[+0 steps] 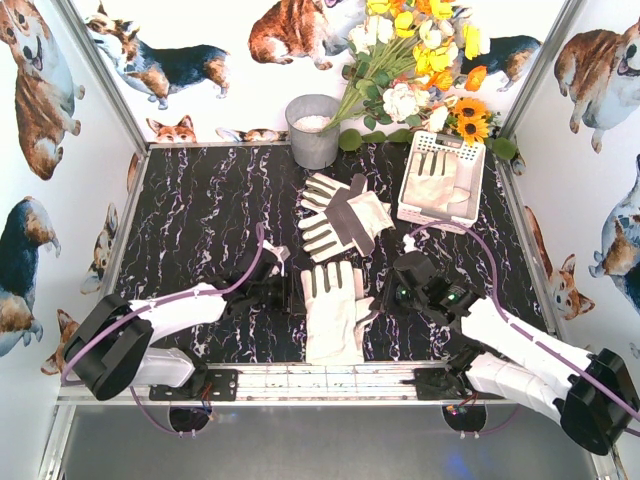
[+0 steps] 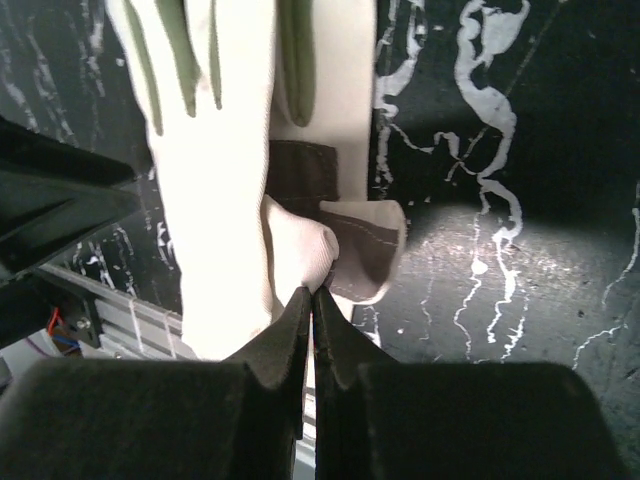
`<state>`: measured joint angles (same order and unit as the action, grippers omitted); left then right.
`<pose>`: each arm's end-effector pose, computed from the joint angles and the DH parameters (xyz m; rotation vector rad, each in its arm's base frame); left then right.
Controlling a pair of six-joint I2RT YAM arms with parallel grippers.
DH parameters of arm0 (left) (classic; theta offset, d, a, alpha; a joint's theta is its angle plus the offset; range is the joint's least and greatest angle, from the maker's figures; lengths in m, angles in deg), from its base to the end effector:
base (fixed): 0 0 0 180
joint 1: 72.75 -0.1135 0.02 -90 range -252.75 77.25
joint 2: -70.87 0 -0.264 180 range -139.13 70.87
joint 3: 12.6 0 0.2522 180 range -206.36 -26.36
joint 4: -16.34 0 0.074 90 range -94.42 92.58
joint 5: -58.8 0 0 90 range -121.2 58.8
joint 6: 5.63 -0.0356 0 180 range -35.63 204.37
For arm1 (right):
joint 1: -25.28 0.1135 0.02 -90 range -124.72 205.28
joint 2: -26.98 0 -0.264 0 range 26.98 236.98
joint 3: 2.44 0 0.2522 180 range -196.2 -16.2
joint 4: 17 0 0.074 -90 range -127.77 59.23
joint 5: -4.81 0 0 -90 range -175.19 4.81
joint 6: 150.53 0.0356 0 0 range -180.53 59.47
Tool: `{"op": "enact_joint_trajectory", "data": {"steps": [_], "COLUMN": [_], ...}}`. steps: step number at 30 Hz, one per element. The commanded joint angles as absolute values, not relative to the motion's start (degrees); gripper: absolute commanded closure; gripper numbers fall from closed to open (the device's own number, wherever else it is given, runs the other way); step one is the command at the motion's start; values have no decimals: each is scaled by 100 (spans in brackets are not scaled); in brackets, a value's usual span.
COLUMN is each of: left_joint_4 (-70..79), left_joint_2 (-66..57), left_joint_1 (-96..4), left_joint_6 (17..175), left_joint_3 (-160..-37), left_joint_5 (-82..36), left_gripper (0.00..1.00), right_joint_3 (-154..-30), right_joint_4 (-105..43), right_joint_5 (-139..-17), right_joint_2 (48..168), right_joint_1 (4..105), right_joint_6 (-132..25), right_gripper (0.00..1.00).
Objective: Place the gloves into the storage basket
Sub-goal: Pair the glove with the glove.
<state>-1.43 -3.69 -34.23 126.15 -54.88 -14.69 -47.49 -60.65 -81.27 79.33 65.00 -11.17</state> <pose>0.1755 -0.1526 0.1504 0.0641 2.6436 -0.9117 0.1353 0.1156 0.2054 0.1878 2.6048 0.7132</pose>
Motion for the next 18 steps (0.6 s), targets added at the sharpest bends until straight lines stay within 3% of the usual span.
{"op": "enact_joint_trajectory", "data": {"steps": [1, 16, 18], "left_joint_4": [165, 1720, 1905], "left_joint_2": [-441, -1342, -1596], "left_joint_1": [-3238, -2262, -2180], "left_joint_6": [12769, 13226, 13263], "left_joint_3": [-5572, -6032, -6099], "left_joint_5": [-1377, -1214, -1226], "left_gripper": [60, 61, 62], "right_joint_3": [-4608, -4670, -4723], "right_joint_4": [-5842, -5832, -5897], "right_joint_5": [-8368, -8742, -8680], "right_joint_2": [8020, 8452, 8396], "right_joint_1": [6399, 6186, 6177], "right_joint_6": [-1242, -1306, -1324], "right_gripper": [100, 100, 95]}}
